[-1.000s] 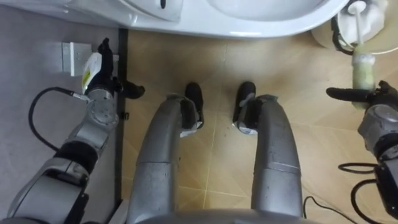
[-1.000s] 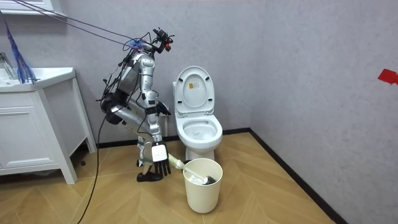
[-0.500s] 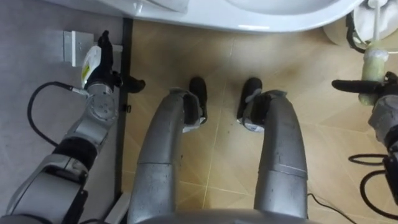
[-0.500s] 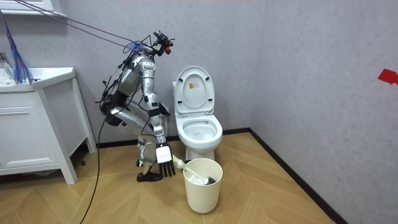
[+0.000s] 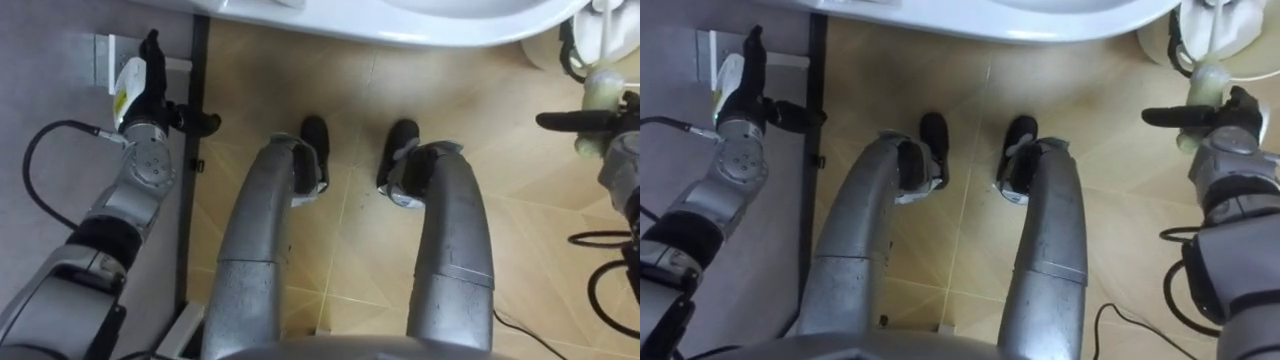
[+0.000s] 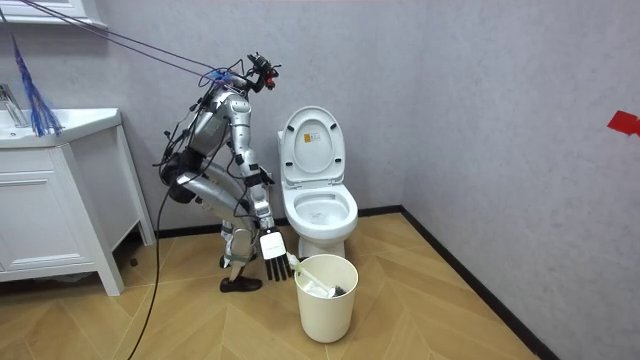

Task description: Brush toilet

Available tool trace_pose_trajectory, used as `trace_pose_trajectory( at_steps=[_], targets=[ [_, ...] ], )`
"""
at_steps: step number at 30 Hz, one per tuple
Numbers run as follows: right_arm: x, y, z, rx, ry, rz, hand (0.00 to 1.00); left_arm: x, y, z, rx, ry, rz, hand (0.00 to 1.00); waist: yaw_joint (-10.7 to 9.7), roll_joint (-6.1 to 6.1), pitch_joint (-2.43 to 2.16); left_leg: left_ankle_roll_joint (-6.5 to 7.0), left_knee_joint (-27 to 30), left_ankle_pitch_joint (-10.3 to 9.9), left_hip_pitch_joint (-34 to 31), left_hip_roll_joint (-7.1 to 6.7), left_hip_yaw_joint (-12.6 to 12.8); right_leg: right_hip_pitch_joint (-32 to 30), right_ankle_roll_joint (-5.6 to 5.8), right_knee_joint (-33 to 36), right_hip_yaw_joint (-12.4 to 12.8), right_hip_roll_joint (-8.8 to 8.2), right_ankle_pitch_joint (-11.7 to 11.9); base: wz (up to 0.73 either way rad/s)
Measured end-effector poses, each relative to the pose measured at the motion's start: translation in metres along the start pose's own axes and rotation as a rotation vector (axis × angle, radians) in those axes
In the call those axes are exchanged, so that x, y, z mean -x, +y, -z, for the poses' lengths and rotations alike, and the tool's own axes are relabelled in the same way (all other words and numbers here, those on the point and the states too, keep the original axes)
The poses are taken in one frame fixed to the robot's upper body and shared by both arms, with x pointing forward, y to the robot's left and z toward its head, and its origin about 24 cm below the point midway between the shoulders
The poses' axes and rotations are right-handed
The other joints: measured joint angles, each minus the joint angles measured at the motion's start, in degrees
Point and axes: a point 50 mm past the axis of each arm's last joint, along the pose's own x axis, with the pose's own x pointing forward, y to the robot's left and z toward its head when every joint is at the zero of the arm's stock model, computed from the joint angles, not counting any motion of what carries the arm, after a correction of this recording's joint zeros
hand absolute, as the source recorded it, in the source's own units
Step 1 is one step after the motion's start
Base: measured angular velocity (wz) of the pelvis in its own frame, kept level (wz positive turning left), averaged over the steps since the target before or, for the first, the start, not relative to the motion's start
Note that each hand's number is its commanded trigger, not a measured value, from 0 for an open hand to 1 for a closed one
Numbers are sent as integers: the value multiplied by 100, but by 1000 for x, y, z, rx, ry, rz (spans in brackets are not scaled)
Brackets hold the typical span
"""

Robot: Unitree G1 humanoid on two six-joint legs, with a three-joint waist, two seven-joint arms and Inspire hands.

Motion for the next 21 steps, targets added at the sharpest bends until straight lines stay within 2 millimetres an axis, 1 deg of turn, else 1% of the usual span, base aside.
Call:
trace_pose_trajectory(
  at_steps=[3,5,10,13,15,21],
  targets=[
    [0,4,-6,-36,-9,-40,0,1,0,1,-21,-4,15,0,-37,-22,-3,13,28,-9,-16,-10,-35,31,-7,5,-110,-66,-5,0],
    [0,4,-4,-29,-4,-59,0,1,1,4,-30,1,17,0,-68,-24,-4,17,34,-11,-10,-18,-49,59,-7,-3,-137,-81,-6,0],
    [-1,-1,12,57,45,-90,0,3,3,8,-54,2,34,0,-73,-28,-6,25,37,-13,66,-53,-69,143,4,-2,-150,-109,-8,1],
    [0,-5,24,85,86,-111,0,5,1,10,-55,5,48,0,-63,-28,-6,29,40,-11,96,-115,-69,160,17,44,-160,-180,-27,6],
    [1,-7,32,102,115,-126,0,6,0,11,-54,6,57,0,-57,-28,-6,38,80,-17,99,-127,-65,160,25,93,-155,-202,-39,3],
    [1,-8,37,111,135,-133,0,8,-3,13,-69,16,82,0,-8,-22,-9,43,93,-14,115,-131,-61,172,23,106,-153,-208,-37,0]
  ],
)
